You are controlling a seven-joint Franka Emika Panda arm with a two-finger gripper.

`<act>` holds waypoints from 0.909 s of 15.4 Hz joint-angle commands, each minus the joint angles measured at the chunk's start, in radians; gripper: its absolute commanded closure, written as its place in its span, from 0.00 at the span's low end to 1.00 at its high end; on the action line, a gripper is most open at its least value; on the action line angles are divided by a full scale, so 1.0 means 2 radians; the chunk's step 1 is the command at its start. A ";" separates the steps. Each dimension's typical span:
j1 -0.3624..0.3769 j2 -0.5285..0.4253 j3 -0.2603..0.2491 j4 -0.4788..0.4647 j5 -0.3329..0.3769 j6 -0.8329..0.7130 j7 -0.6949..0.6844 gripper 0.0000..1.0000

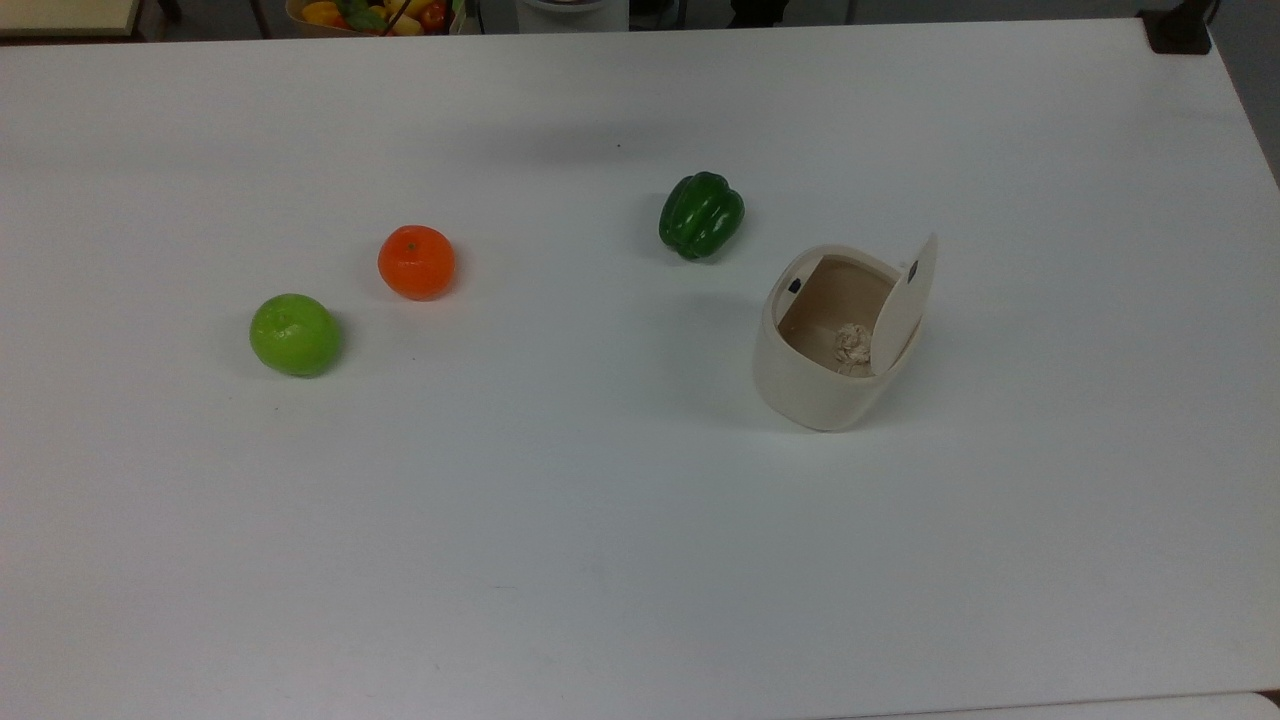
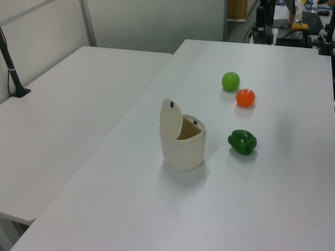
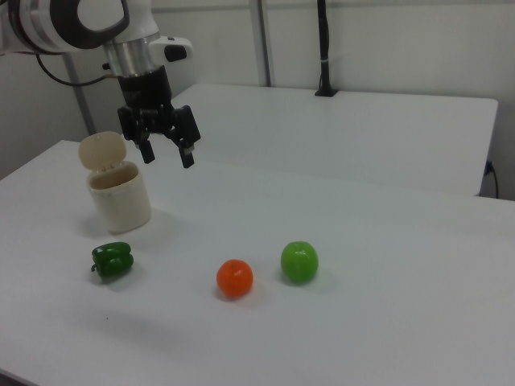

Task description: Close garbage bin

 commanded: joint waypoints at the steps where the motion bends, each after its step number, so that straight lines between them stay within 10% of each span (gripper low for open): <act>1: -0.006 -0.014 -0.002 -0.007 -0.001 -0.023 -0.001 0.00; 14: -0.019 0.000 -0.001 -0.009 0.000 -0.002 -0.004 0.00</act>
